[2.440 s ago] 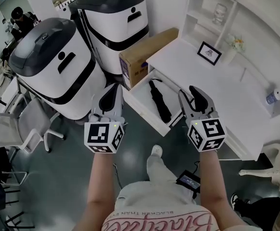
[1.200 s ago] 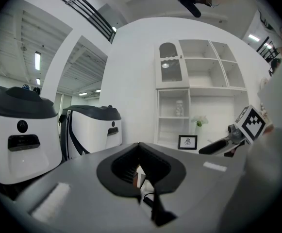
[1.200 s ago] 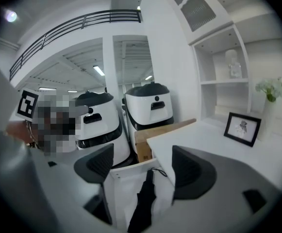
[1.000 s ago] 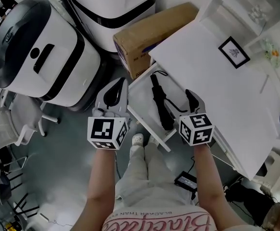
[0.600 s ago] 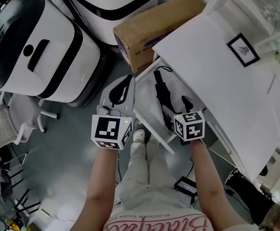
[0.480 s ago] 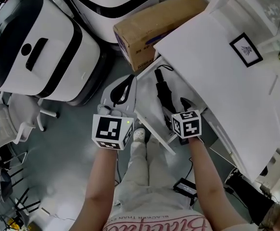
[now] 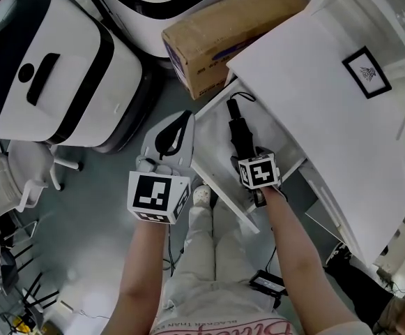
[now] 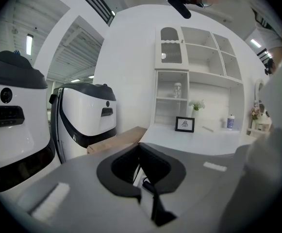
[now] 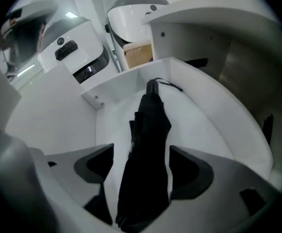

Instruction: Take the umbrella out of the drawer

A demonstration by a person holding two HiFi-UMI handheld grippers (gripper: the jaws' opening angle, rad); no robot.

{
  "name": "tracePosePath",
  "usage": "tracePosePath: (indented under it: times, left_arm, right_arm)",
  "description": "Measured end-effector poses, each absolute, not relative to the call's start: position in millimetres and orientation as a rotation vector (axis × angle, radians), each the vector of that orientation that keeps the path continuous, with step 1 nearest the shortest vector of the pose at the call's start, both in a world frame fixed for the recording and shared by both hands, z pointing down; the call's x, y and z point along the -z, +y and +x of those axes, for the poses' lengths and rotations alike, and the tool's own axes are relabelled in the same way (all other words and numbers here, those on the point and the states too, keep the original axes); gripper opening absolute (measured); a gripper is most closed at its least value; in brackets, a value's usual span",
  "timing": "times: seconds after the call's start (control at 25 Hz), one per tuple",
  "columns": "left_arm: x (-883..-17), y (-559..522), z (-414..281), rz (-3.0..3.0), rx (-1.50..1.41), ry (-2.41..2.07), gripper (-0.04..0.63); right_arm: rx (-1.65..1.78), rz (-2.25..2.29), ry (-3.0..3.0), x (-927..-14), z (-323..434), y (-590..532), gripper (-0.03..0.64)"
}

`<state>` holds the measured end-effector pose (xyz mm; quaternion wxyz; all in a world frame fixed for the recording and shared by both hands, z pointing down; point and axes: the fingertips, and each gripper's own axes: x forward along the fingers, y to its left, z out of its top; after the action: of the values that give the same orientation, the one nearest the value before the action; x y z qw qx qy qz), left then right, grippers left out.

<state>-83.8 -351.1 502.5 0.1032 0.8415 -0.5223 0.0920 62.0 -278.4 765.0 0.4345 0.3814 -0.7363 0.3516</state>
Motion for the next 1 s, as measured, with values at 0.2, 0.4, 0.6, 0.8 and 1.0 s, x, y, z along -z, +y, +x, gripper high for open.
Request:
tracePosePath:
  times: [0.2, 0.4, 0.6, 0.8, 1.0]
  left_arm:
    - [-514, -351, -85, 2.475, -0.285, -1.522, 0.008]
    - [-519, -351, -86, 2.466, -0.288, -1.506, 0.009]
    - [-519, -351, -85, 2.472, -0.295, -1.49, 0.008]
    - [-514, -352, -85, 2.484, -0.303, -1.479, 0.008]
    - [-506, -352, -86, 2.495, -0.3, -1.481, 0.008]
  right_arm:
    - [-0.897, 0.945, -1.733, -792, 63, -282, 0.345]
    - [-0.837, 0.92, -1.662, -804, 63, -287, 0.344]
    - [-0.824, 0.929, -1.611, -807, 68, -284, 0.276]
    - [-0.811, 0.939, -1.612, -802, 69, -288, 0.249]
    - [-0.796, 0.94, -1.659, -784, 65, -285, 0.249]
